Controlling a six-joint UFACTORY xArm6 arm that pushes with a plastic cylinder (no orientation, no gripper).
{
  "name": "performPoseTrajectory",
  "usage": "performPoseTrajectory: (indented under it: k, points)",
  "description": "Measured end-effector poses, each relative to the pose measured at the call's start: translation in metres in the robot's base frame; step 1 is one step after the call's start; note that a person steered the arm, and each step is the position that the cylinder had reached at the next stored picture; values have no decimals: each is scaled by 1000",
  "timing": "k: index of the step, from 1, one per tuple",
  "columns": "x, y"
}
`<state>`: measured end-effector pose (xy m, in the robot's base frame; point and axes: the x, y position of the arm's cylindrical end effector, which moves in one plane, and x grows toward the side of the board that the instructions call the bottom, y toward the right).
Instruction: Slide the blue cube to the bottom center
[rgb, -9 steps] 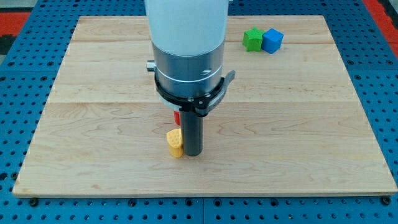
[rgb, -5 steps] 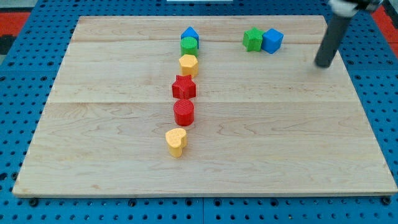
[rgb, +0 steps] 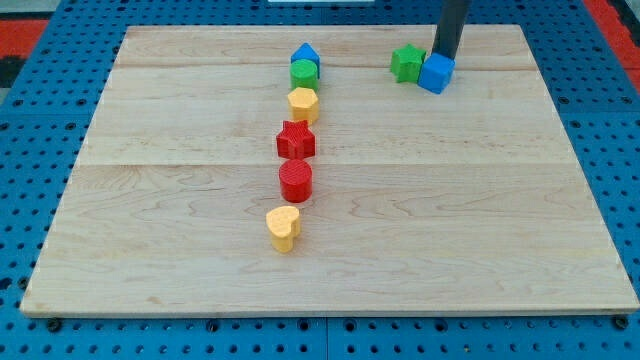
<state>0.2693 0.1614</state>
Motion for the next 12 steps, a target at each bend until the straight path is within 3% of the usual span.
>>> performPoseTrajectory:
  k: [2,3,4,5,7,8,10,11,12]
  points:
    - [41,-26]
    - [93,-72]
    - [115,-67]
    - [105,-37]
    - [240,-76]
    - [288,-88]
    - [292,2]
    - [320,7]
    - [323,-41]
